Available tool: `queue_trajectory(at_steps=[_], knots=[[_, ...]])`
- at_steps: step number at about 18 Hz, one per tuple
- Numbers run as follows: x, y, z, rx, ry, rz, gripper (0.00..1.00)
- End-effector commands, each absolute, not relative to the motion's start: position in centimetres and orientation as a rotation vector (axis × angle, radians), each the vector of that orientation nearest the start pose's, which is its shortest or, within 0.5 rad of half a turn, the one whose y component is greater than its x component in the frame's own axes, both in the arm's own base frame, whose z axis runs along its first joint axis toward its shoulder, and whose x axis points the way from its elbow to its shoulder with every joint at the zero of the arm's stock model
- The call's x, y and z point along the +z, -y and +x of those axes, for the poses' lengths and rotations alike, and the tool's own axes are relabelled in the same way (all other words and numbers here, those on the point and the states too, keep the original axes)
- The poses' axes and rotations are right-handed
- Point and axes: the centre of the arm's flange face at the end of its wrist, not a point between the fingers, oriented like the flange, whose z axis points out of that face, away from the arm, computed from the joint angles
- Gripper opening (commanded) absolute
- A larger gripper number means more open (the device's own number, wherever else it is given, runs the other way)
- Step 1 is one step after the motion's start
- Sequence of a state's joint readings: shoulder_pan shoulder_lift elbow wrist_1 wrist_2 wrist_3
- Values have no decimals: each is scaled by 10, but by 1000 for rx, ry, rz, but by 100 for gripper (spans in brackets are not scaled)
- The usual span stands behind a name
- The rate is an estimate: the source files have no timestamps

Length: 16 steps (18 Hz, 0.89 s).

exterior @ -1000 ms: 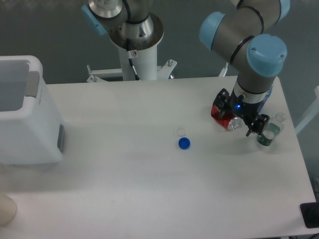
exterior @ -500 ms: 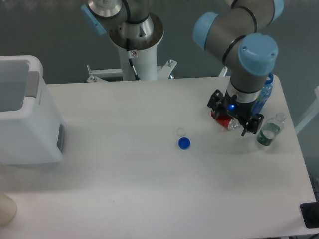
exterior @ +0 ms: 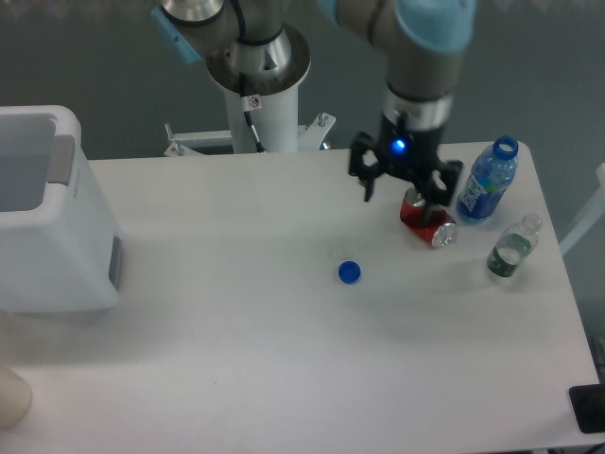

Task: Close the trash can
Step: 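Raise the gripper up and away from the red soda can, then swing the gripper over toward the white trash can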

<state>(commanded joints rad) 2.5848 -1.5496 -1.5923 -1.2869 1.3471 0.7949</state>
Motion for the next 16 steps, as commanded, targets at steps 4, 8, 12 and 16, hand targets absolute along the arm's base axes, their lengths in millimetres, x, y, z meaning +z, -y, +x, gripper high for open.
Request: queue_trajectory(at_steps=[4,8,12,16], knots=[[568,-400,-298,24,463,-2609,13],[593,-415,-247,-17,466,-2556,4],[614,-424,-194,-77,499,-2507,0],[630,-430,-152,-114,475,-2481,0]])
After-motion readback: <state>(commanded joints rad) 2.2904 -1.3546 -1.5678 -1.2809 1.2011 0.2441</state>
